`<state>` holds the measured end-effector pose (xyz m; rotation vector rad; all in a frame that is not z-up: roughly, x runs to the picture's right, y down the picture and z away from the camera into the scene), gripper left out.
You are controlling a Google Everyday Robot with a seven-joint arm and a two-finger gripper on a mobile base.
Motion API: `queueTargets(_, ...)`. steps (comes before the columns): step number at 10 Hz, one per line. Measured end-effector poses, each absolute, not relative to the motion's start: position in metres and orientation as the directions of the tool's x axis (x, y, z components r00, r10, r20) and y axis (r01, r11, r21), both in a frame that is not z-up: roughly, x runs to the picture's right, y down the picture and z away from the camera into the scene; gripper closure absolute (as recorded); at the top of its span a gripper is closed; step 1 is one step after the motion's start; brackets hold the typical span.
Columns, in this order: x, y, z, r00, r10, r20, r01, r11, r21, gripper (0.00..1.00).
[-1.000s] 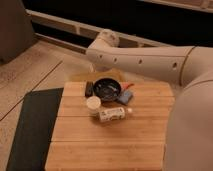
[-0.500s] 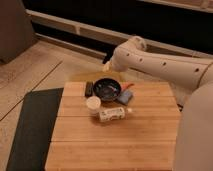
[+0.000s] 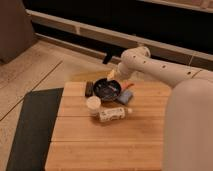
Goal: Pick up the ceramic bowl
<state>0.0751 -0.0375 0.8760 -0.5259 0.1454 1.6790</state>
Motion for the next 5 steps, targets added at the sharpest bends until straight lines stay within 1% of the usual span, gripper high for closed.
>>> queueTargets(5,0.087,-0.015,0.904,-0.097,0.847,-0.523,-0.971,-0.196,-0.137,0.35)
